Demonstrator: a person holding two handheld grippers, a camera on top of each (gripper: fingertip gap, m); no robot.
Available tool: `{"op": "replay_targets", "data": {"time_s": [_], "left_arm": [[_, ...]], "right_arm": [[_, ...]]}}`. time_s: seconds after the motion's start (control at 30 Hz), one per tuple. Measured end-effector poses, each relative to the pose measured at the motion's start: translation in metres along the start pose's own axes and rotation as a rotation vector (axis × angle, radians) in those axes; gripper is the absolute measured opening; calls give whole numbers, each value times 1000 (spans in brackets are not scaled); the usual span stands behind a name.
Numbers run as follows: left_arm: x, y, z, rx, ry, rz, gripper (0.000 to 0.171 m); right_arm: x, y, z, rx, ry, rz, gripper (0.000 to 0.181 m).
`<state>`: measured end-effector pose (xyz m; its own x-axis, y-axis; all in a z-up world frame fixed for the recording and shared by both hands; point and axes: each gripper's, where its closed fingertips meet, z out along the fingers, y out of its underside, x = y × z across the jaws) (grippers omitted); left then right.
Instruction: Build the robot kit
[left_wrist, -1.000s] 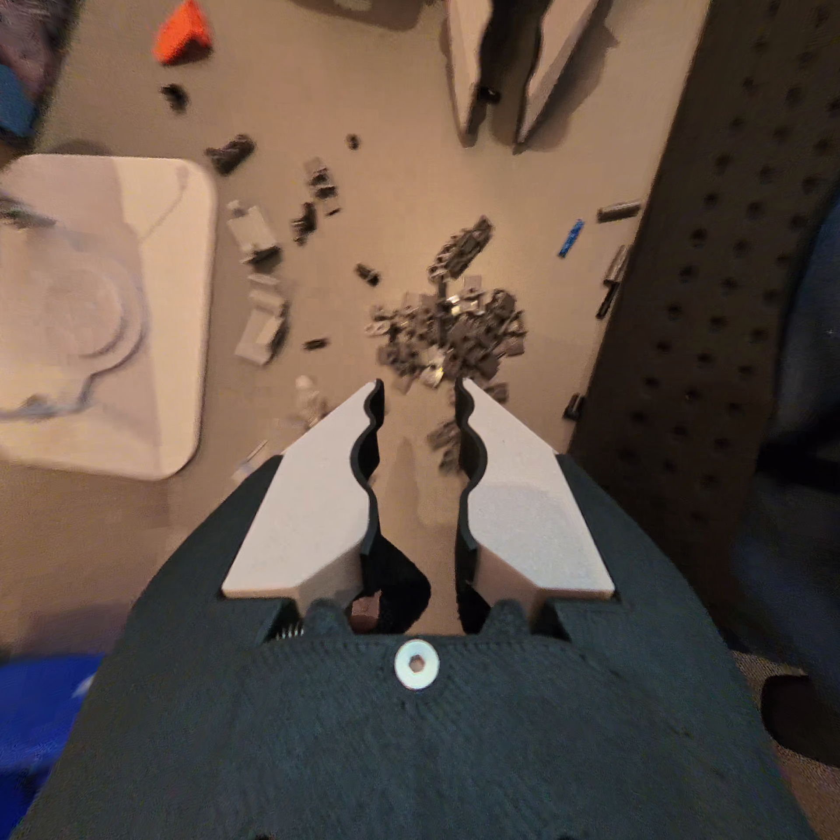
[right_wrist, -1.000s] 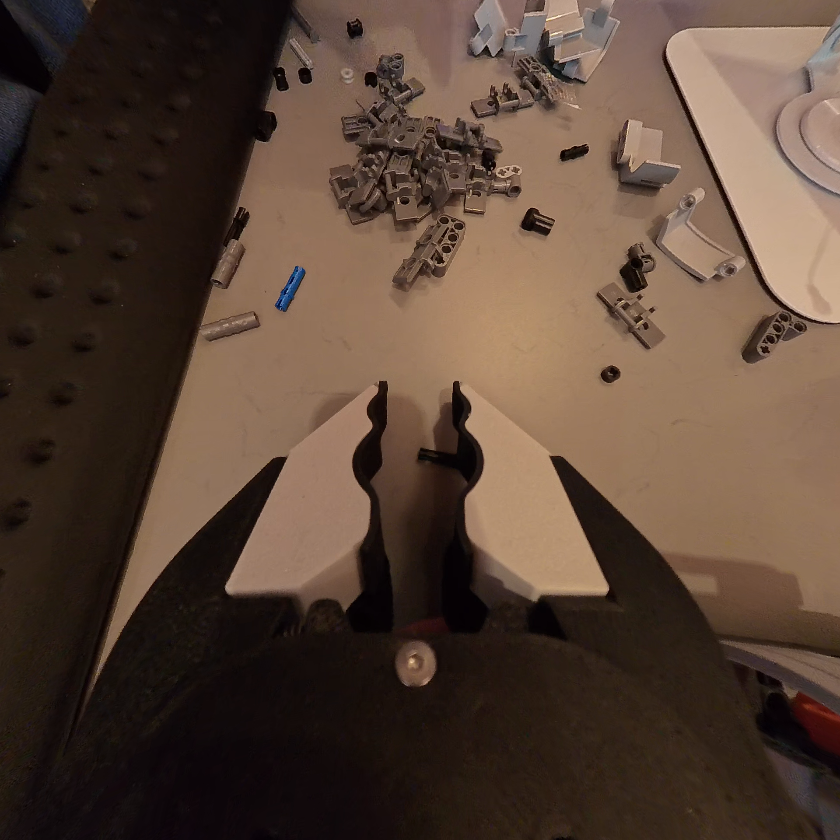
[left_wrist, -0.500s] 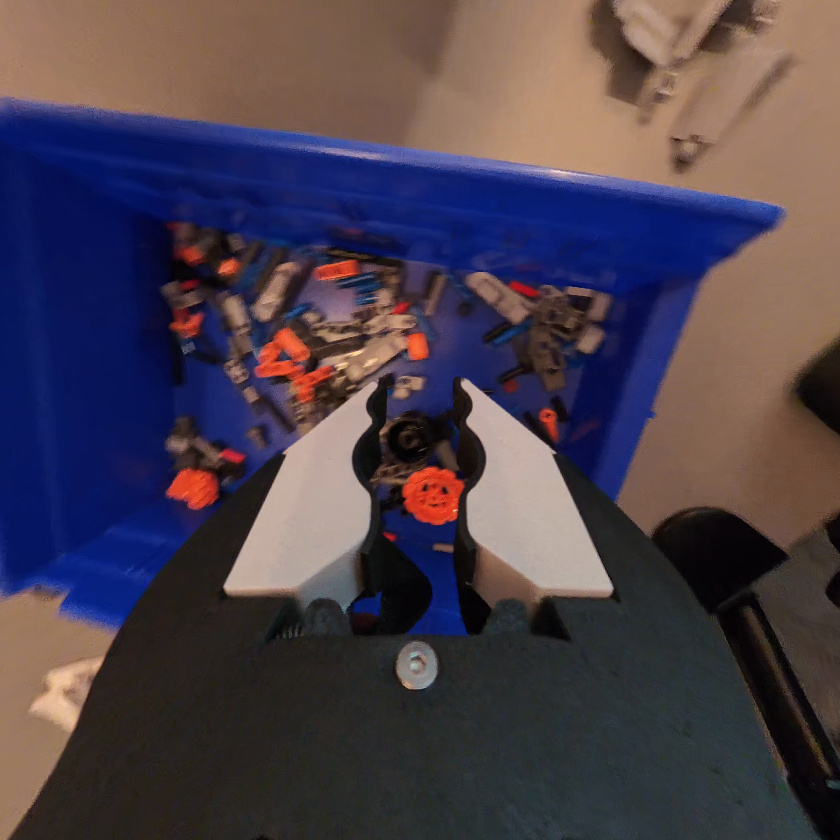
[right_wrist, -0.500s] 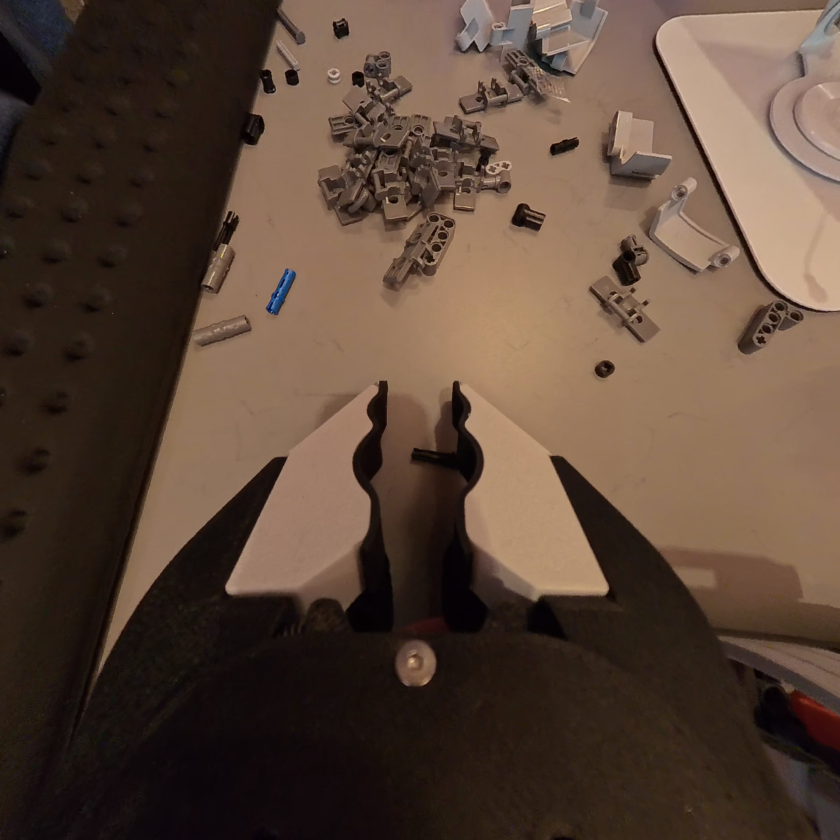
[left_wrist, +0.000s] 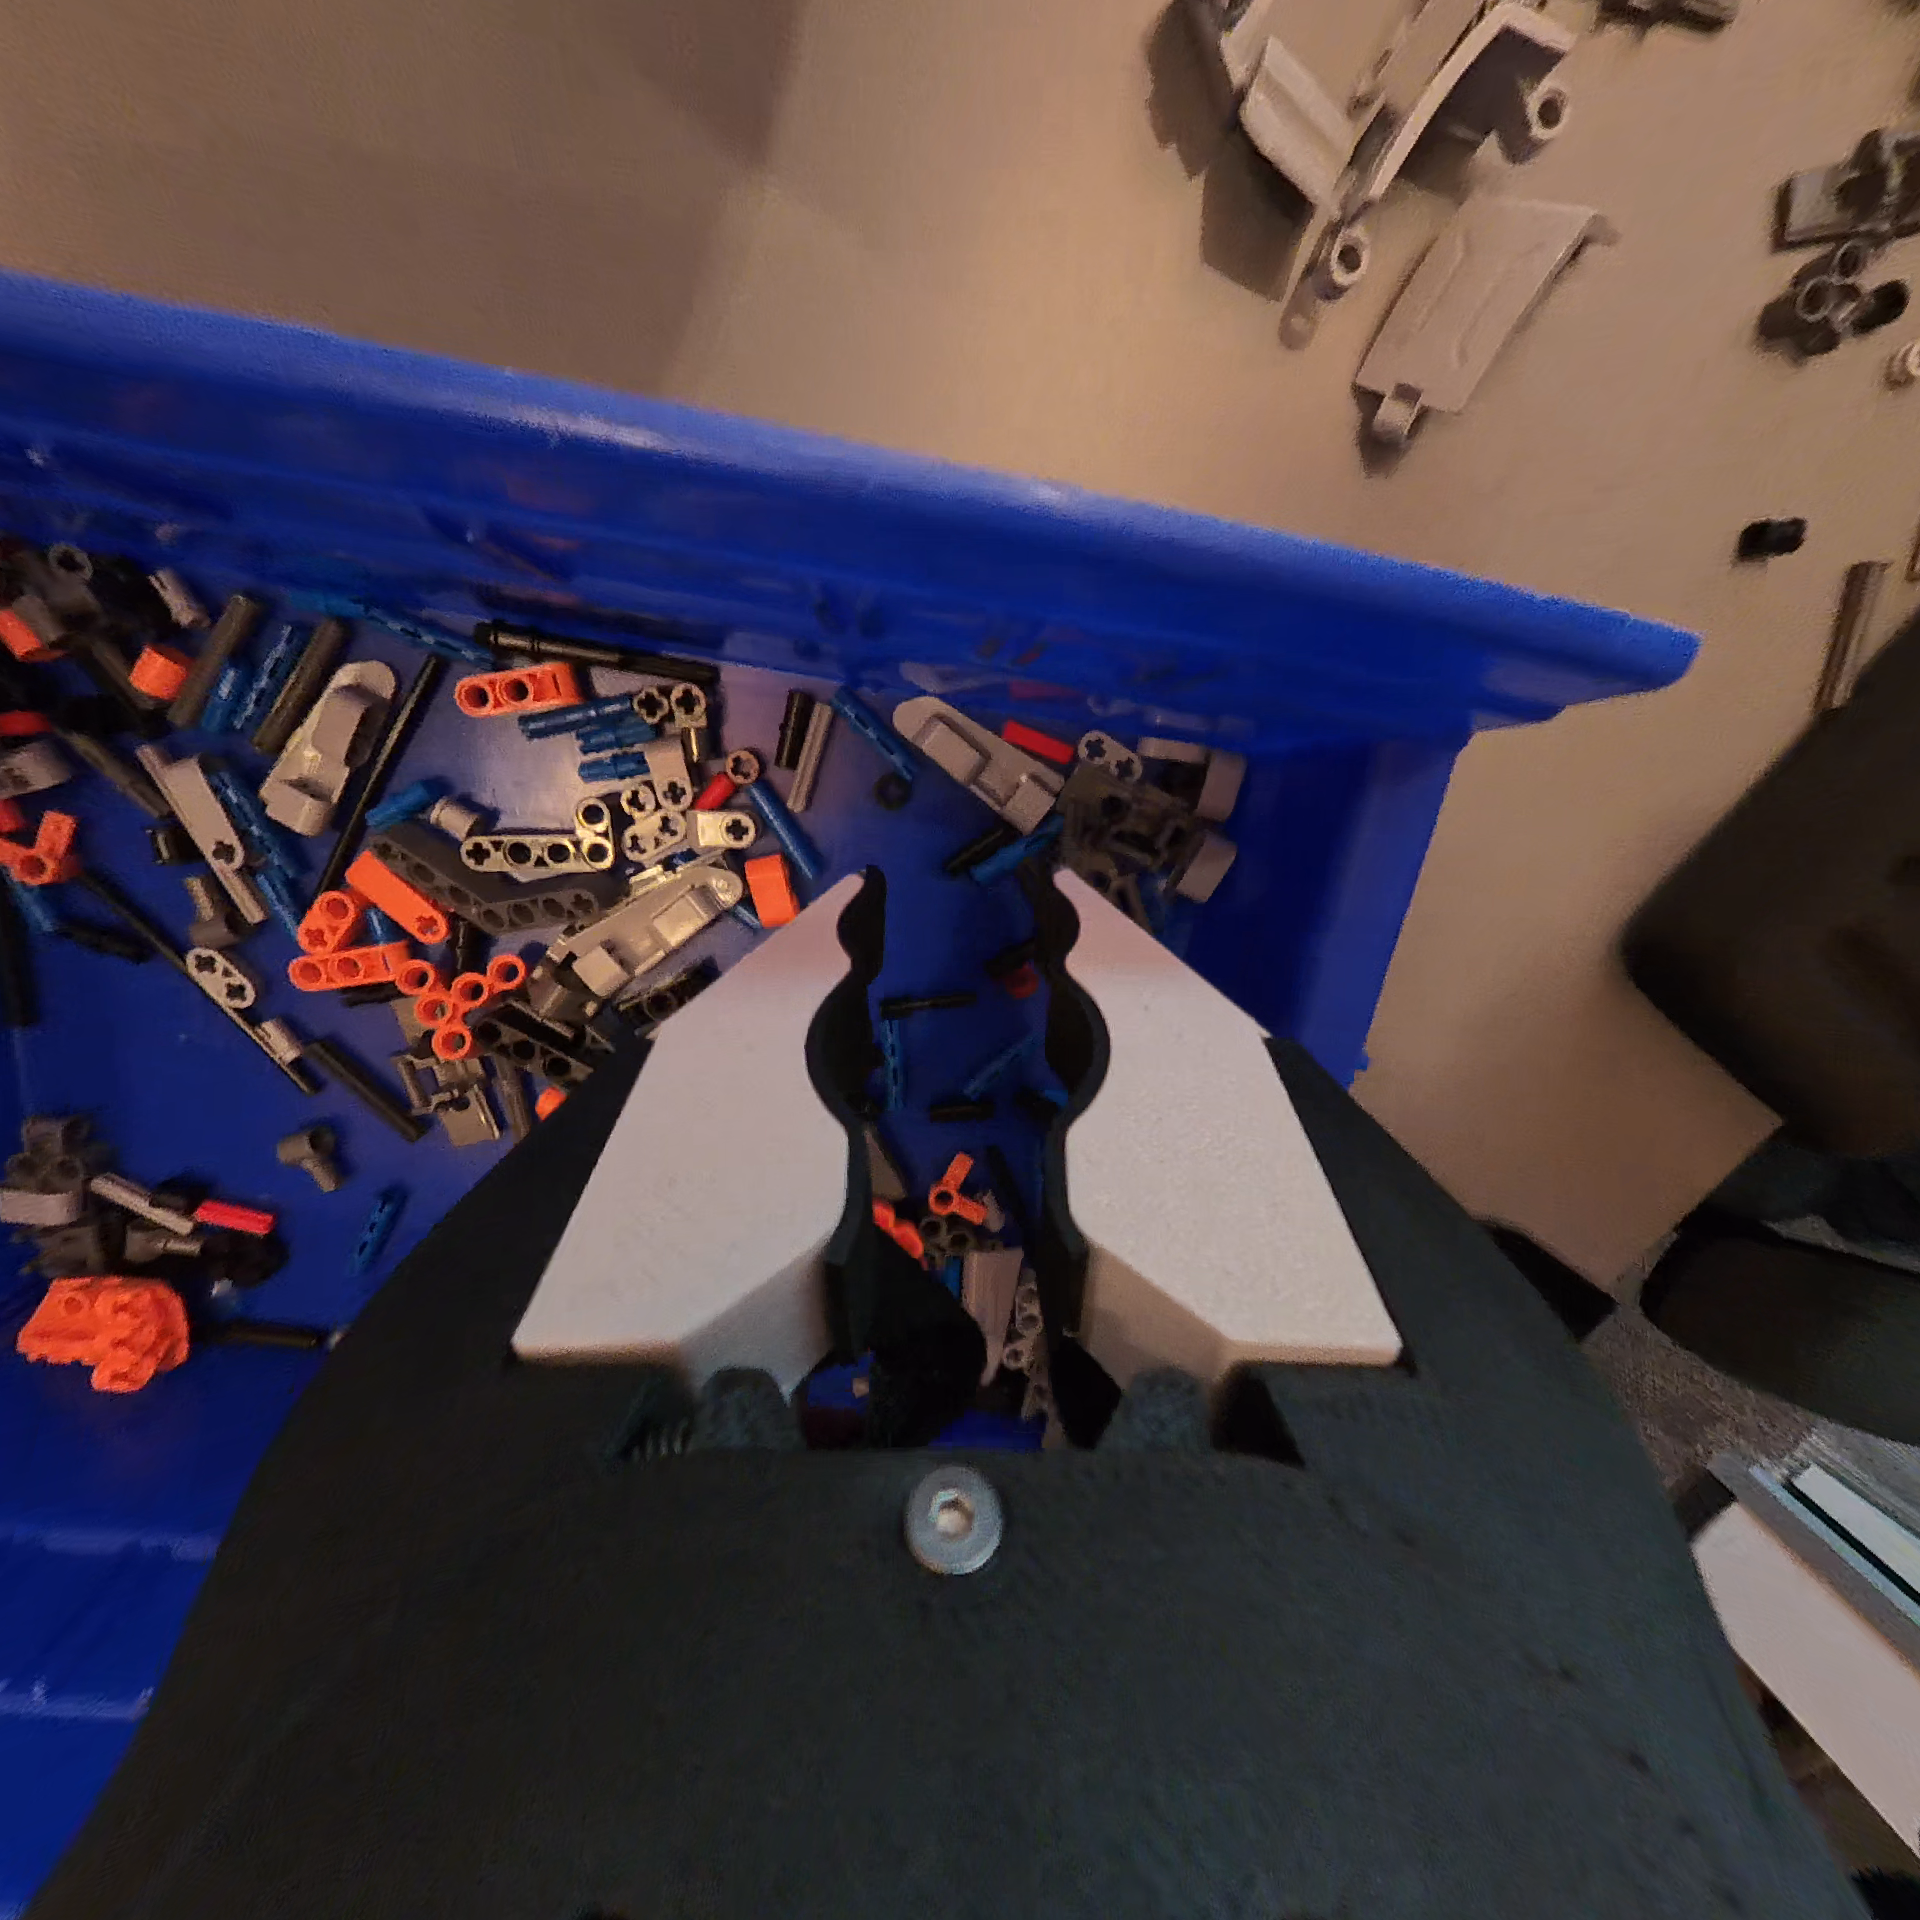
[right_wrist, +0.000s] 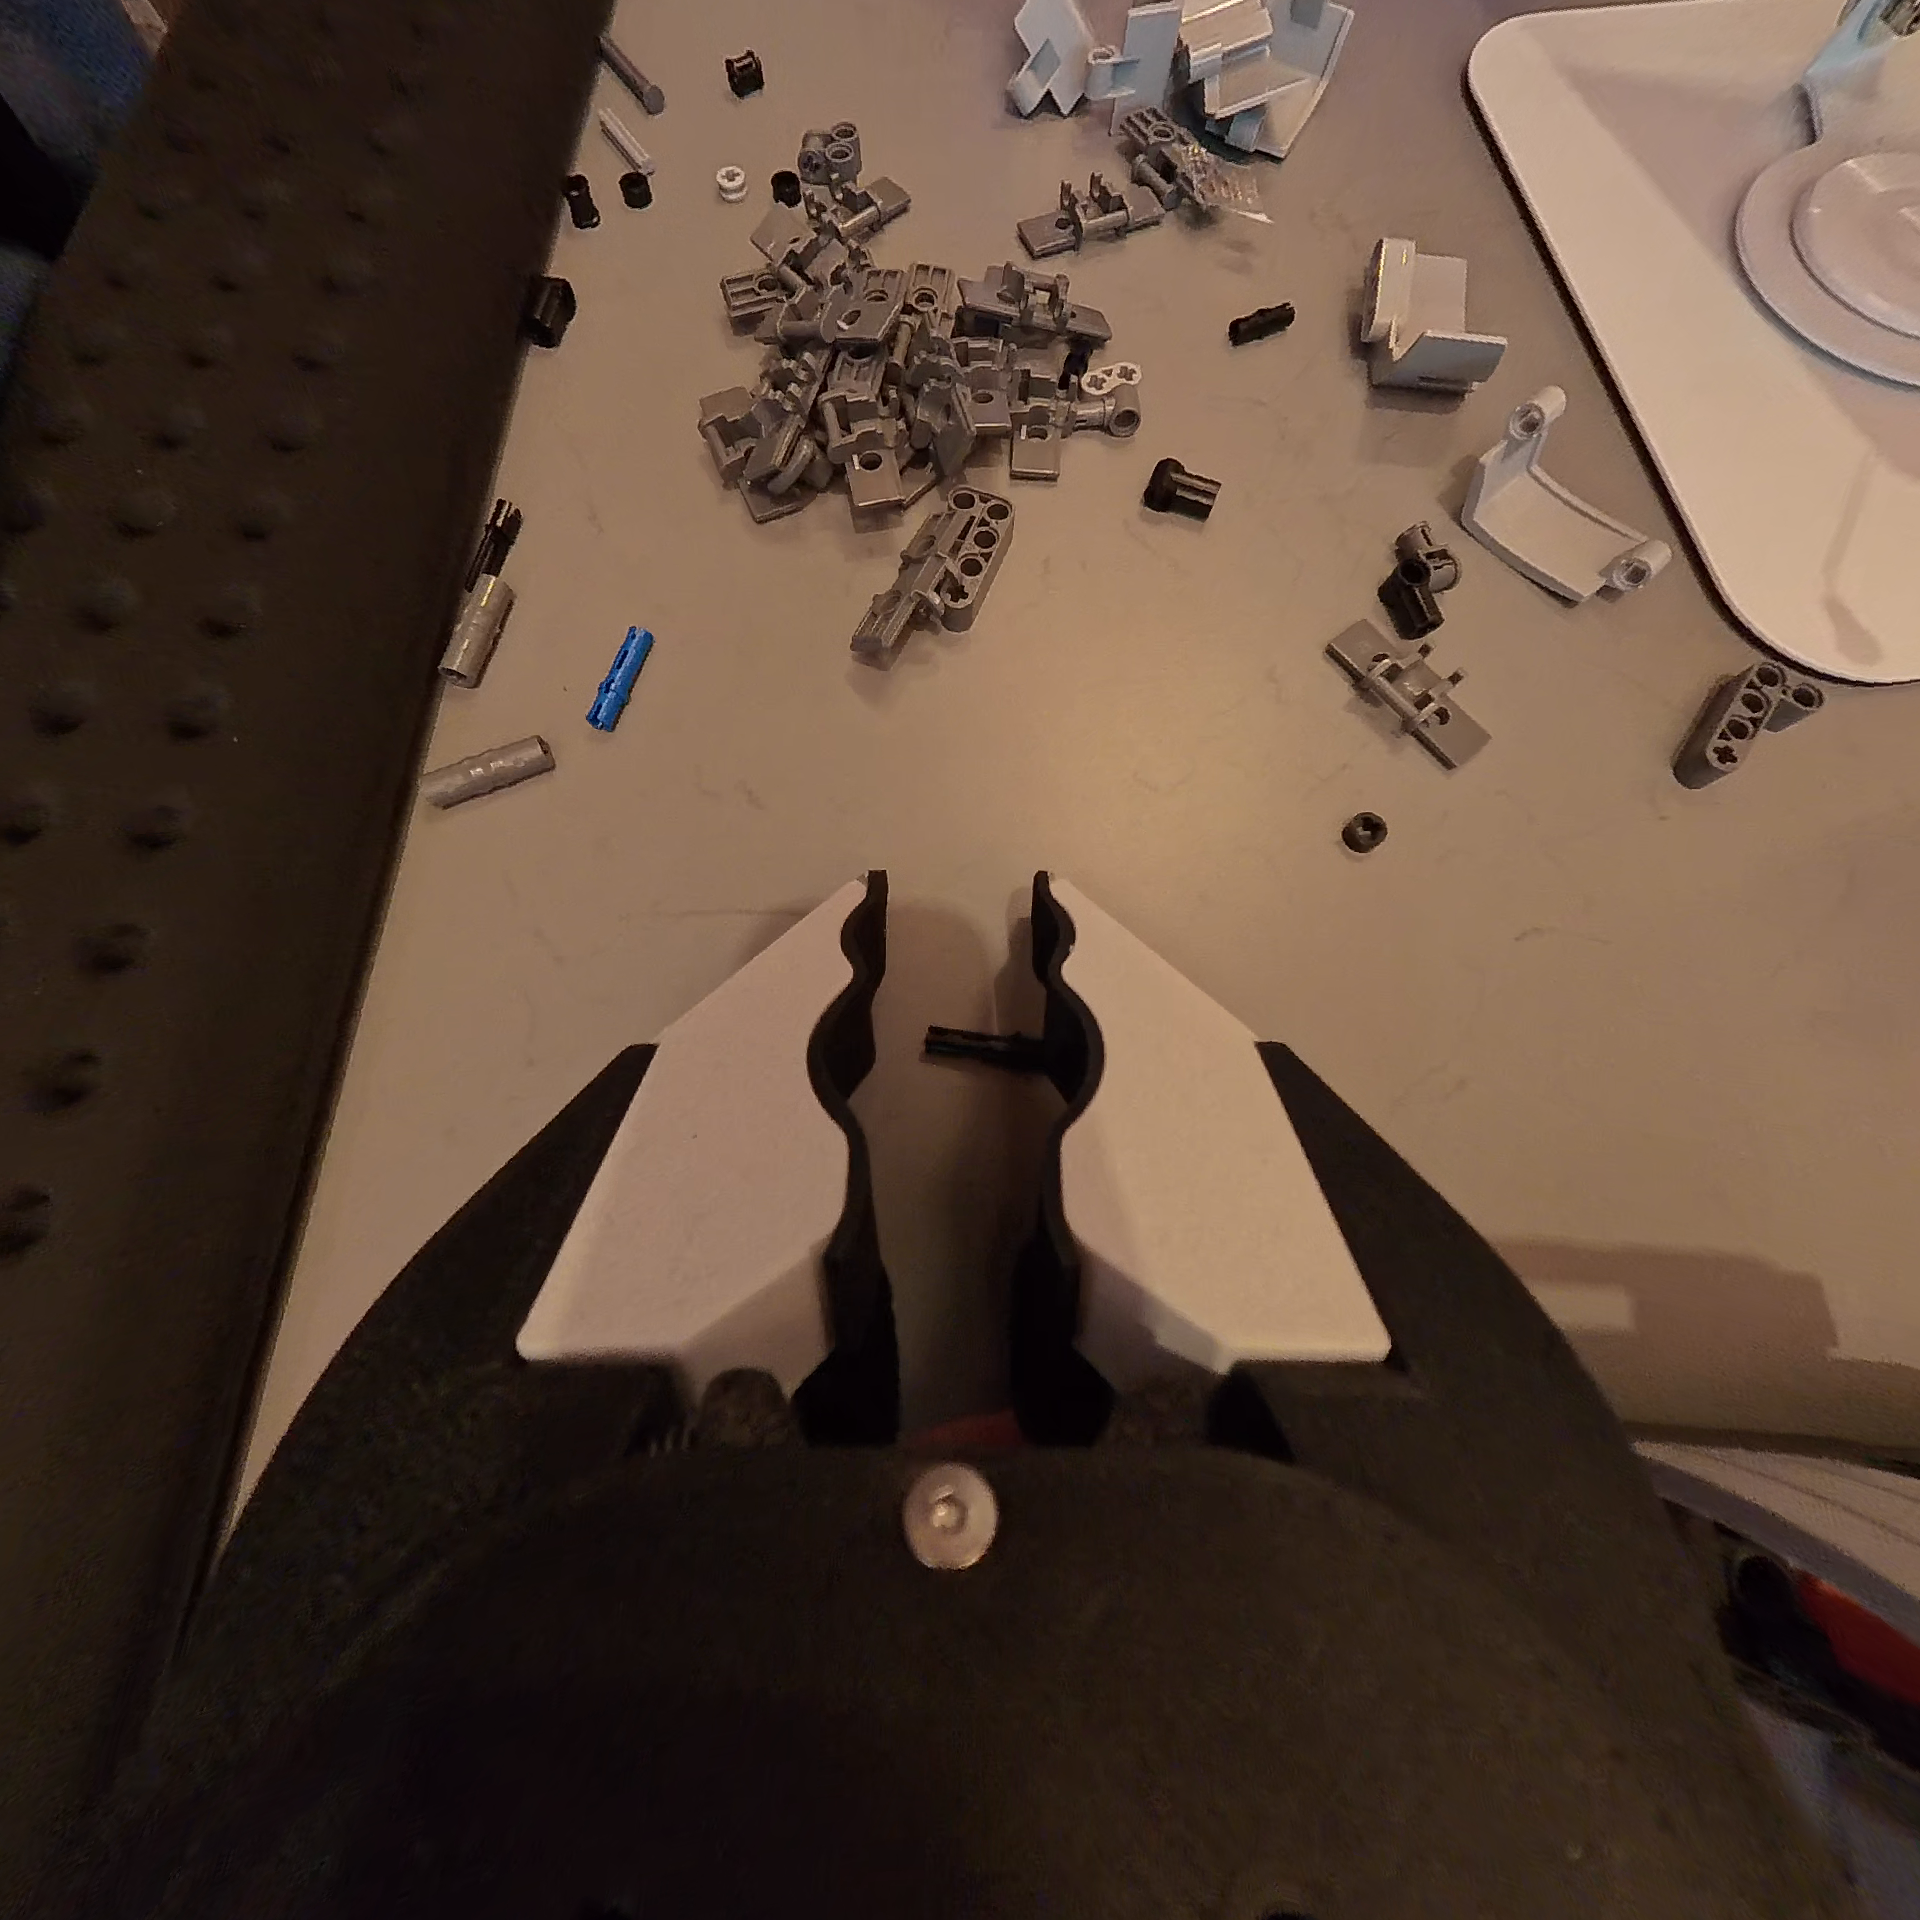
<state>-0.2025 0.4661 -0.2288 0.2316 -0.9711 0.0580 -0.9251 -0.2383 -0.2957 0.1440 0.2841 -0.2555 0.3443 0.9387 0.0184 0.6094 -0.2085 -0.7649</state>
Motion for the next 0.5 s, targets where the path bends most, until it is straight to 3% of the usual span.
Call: {"op": "replay_targets", "data": {"time_s": [0.5], "left_arm": [[30,13,28,-92,97,4,30]], "right_arm": [[4,1,1,-6,8,24,25]]}}
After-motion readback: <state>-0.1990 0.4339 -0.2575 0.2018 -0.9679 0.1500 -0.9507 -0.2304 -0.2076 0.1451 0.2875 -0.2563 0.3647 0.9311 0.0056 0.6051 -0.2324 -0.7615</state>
